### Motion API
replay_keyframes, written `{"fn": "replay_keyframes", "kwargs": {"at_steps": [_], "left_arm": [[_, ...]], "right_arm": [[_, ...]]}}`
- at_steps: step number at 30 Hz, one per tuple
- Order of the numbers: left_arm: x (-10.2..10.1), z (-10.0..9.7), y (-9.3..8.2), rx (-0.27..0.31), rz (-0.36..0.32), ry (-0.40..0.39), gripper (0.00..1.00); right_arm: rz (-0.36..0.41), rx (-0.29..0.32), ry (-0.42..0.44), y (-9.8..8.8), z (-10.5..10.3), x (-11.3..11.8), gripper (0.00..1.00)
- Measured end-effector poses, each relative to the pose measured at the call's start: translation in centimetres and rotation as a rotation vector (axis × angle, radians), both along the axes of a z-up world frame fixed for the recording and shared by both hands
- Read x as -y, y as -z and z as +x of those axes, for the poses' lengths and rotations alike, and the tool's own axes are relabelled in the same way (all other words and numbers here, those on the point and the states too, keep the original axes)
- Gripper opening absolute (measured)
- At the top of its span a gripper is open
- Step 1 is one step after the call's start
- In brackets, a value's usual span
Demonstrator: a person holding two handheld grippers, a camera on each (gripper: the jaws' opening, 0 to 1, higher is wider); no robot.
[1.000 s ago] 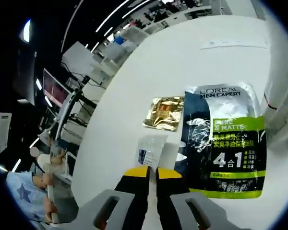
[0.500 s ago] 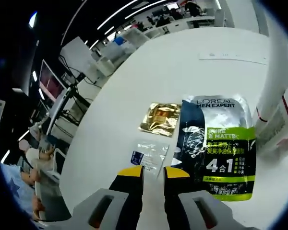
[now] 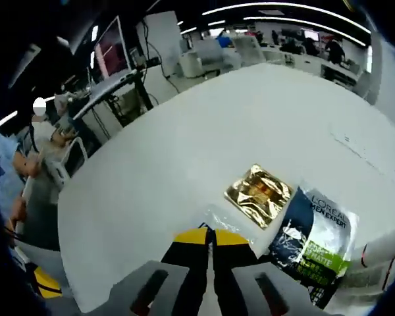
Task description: Arrange the skincare products in the storage area until every visible bottle or jar stands upright without overlapping.
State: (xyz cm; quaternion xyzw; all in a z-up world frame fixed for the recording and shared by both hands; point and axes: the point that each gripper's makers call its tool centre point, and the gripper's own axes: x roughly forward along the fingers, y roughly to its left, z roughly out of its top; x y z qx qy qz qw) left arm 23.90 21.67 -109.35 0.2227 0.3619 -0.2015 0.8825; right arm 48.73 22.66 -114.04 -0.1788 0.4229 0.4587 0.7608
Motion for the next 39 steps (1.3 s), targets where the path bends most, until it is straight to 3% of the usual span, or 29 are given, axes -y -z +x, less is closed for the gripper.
{"fn": "replay_keyframes", "kwargs": {"at_steps": [3,4,7,12,15,17,22,26,28,36,37,39], "left_arm": [[-0.1,0.0,0.1,-0.004,0.0,-0.005,0.0],[-0.1,0.0,0.1,-0.003,0.0,-0.005,0.0],[-0.1,-0.1,0.2,-0.008,0.004,-0.005,0.0],[-0.1,-0.1,0.2,-0.007,0.005,-0.005,0.0],[-0.1,-0.1,0.2,-0.007,0.005,-0.006,0.0],[-0.3,-0.1,0.3,-0.01,0.019,-0.004,0.0],[-0.5,0.1,0.0,0.009,0.029,-0.006,0.0],[-0.4,0.1,-0.1,0.014,0.028,-0.004,0.0],[-0.4,0.3,-0.4,0.029,0.017,-0.01,0.0],[0.1,0.9,-1.8,0.098,-0.046,-0.026,0.02],[0.3,0.8,-1.9,0.095,-0.061,-0.025,0.05],[1.7,1.0,-2.8,0.12,-0.186,-0.045,0.12]], "right_arm": [[-0.017,-0.002,-0.019,0.8,-0.6,-0.3,0.02],[-0.026,0.051,-0.027,0.6,0.0,0.0,0.0],[0.0,0.02,0.011,0.7,-0.2,0.4,0.0],[0.004,0.024,-0.017,0.6,-0.2,0.4,0.0],[0.036,-0.017,0.032,0.1,-0.2,0.5,0.0],[0.115,0.0,0.083,-1.4,-0.1,0.2,0.04],[0.145,0.052,0.072,-3.2,-0.8,1.7,0.04],[0.237,0.054,0.099,-5.3,-3.0,3.2,0.04],[0.32,0.023,0.107,-6.6,-4.9,3.8,0.03],[0.47,0.043,0.189,-10.5,-10.7,9.6,0.13],[0.481,0.048,0.179,-10.9,-11.4,10.0,0.15],[0.534,0.074,0.15,-12.1,-12.9,10.6,0.18]]}}
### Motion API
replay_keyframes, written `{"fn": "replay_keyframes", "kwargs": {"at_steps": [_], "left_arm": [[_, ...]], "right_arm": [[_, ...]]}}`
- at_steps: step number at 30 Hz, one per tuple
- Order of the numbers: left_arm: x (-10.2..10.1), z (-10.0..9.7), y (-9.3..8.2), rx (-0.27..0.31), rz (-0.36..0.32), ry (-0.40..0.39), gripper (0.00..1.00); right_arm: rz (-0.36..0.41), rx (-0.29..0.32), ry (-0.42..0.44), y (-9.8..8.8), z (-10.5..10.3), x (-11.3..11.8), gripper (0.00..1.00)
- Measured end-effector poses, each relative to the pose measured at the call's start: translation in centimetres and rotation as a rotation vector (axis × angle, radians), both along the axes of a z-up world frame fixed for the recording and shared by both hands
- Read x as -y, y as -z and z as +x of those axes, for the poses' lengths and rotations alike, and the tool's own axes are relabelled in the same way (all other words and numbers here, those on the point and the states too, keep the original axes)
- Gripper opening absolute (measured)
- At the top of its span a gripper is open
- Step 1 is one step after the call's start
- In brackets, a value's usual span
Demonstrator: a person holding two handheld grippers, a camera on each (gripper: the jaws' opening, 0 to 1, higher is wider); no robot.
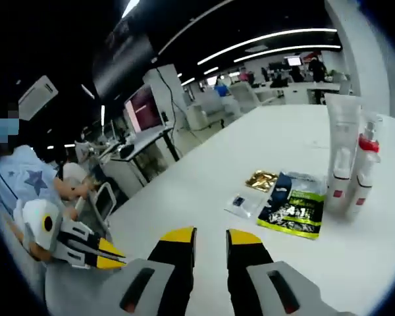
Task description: Arrange the skincare products in the storage area until every visible bottle or jar stands upright without overlapping.
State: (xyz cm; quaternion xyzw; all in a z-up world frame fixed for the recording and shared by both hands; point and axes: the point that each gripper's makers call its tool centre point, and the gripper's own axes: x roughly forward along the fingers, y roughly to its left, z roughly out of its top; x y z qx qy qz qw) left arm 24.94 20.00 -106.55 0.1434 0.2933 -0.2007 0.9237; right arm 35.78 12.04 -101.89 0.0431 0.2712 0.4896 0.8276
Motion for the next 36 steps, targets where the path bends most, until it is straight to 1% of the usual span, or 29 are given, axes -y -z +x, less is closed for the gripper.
{"fn": "replay_keyframes", "kwargs": {"at_steps": [1,2,3,5,6,7,9,11,12,14,15,16,17,18,21,22,23,24,26,27,28,29,30,31,33,34,35,36], "left_arm": [[0.1,0.2,-0.4,0.02,-0.009,0.007,0.15],[0.0,0.2,-0.6,0.033,-0.008,0.007,0.15],[-0.1,0.2,-0.9,0.037,-0.014,-0.001,0.15],[0.0,0.3,-1.1,0.041,-0.045,-0.008,0.16],[0.2,0.3,-1.3,0.044,-0.066,-0.008,0.18],[0.2,0.3,-1.4,0.049,-0.071,-0.005,0.2],[0.4,0.4,-1.7,0.06,-0.092,-0.007,0.24],[0.7,0.5,-2.1,0.066,-0.14,-0.011,0.28],[0.6,0.7,-2.2,0.067,-0.154,-0.023,0.31],[0.5,0.9,-2.1,0.066,-0.157,-0.039,0.37],[0.4,1.0,-2.1,0.058,-0.172,-0.053,0.41],[0.4,1.1,-2.2,0.064,-0.184,-0.057,0.44],[0.4,1.2,-2.3,0.068,-0.188,-0.06,0.46],[0.5,1.2,-2.6,0.076,-0.196,-0.055,0.48],[0.7,1.3,-3.2,0.096,-0.204,-0.039,0.54],[0.6,1.4,-3.6,0.112,-0.203,-0.037,0.57],[0.4,1.7,-4.3,0.144,-0.21,-0.035,0.6],[0.2,2.1,-5.4,0.181,-0.258,-0.059,0.67],[-0.2,2.3,-6.7,0.224,-0.316,-0.081,0.8],[-0.7,2.4,-7.4,0.243,-0.356,-0.109,0.87],[-0.9,2.3,-7.8,0.248,-0.376,-0.12,0.91],[-1.3,2.3,-8.2,0.261,-0.391,-0.129,0.94],[-1.6,2.1,-8.9,0.287,-0.416,-0.132,0.97],[-1.9,1.8,-9.2,0.301,-0.424,-0.133,0.99],[-2.5,1.2,-9.4,0.322,-0.438,-0.14,0.99],[-2.7,0.9,-9.6,0.339,-0.454,-0.143,0.99],[-2.7,0.7,-9.8,0.365,-0.486,-0.144,0.99],[-2.7,0.5,-9.8,0.368,-0.504,-0.147,0.99]], "right_arm": [[0.023,0.016,-0.025,-0.6,-1.1,0.3,0.18],[0.021,0.011,-0.03,-0.6,-1.5,0.5,0.17],[0.032,0.019,-0.037,-1.1,-2.8,1.0,0.16],[0.039,0.041,-0.047,-1.5,-3.5,1.3,0.19],[0.035,0.048,-0.046,-1.6,-4.3,1.6,0.24],[0.027,0.05,-0.047,-1.6,-4.8,1.8,0.28],[-0.001,0.092,-0.044,-1.6,-5.7,2.5,0.36],[-0.009,0.11,-0.043,-1.7,-6.8,3.0,0.43],[-0.029,0.133,-0.04,-1.6,-7.1,3.5,0.49],[-0.048,0.199,-0.023,-1.8,-7.2,4.2,0.58],[-0.037,0.209,-0.025,-1.9,-7.5,4.4,0.61],[-0.02,0.221,-0.023,-2.1,-7.9,4.7,0.6],[-0.019,0.219,-0.019,-2.1,-8.1,4.9,0.59],[-0.025,0.229,-0.006,-2.0,-8.2,5.4,0.61],[-0.045,0.235,0.012,-1.7,-8.3,6.1,0.72],[-0.045,0.241,0.019,-1.7,-8.3,6.3,0.74],[-0.05,0.26,0.031,-1.8,-8.3,6.6,0.77],[-0.05,0.265,0.039,-1.8,-8.2,6.8,0.81],[-0.026,0.271,0.06,-2.1,-8.0,6.9,0.9],[-0.022,0.275,0.067,-2.1,-7.9,6.8,0.95],[-0.009,0.284,0.071,-2.4,-7.8,6.7,0.97],[-0.006,0.287,0.073,-2.4,-7.8,6.7,0.99],[0.0,0.289,0.072,-2.6,-7.8,6.5,0.99],[0.002,0.3,0.073,-2.9,-7.7,6.4,0.99],[0.02,0.355,0.068,-3.7,-7.5,6.0,0.99],[0.017,0.36,0.064,-3.6,-7.7,5.8,0.99],[0.017,0.364,0.059,-3.5,-7.7,5.7,0.99],[0.016,0.364,0.055,-3.4,-7.8,5.5,0.99]]}}
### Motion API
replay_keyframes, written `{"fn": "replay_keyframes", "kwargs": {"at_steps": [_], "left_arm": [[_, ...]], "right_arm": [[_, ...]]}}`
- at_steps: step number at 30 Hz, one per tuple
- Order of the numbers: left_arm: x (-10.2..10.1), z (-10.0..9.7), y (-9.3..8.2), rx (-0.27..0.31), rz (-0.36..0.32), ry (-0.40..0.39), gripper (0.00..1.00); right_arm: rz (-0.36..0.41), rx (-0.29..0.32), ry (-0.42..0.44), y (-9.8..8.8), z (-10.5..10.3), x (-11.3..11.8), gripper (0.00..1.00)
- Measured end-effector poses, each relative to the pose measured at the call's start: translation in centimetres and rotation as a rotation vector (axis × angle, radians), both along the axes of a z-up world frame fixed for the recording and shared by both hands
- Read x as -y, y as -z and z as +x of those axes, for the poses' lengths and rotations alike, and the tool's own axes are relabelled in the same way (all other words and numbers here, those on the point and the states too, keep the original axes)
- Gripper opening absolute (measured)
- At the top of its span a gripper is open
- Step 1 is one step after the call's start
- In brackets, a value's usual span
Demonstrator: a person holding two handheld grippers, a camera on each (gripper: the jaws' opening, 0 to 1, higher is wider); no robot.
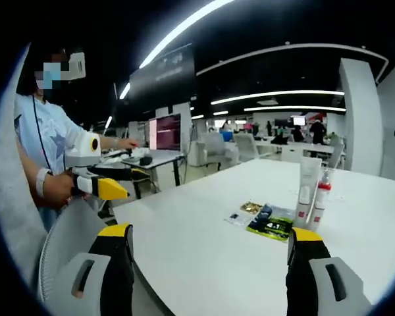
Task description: Arrange the skincare products in the storage area until every visible bottle or jar stands upright without overlapping.
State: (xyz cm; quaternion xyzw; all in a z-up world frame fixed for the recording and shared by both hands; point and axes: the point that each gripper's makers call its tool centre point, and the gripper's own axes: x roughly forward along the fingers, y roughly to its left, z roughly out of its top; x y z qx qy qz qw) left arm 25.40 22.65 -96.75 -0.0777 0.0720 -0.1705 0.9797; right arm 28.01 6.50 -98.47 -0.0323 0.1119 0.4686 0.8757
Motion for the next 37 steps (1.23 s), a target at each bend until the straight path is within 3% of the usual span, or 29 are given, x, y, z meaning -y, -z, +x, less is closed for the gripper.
{"fn": "replay_keyframes", "kwargs": {"at_steps": [3,4,6,10,18,37], "left_arm": [[0.8,0.1,-0.4,0.039,0.029,0.006,0.99],[1.6,0.3,-1.3,0.111,0.054,0.03,0.99],[2.7,0.2,-1.9,0.171,0.053,0.058,0.99],[2.9,0.2,0.4,0.08,0.054,0.064,0.99],[2.8,0.4,1.6,0.032,0.055,0.05,0.99],[2.9,0.2,2.3,0.005,0.091,0.051,0.99]], "right_arm": [[-0.013,0.044,-0.022,0.1,-0.4,-0.2,0.99],[-0.017,0.051,-0.023,0.1,-0.6,-0.1,0.99],[-0.018,0.049,-0.023,0.1,-0.5,-0.1,0.99],[-0.015,0.051,-0.02,0.1,-0.5,0.0,0.99],[-0.031,0.038,0.022,0.7,0.3,0.8,0.99],[-0.078,-0.019,0.05,2.1,0.7,1.3,0.99]]}}
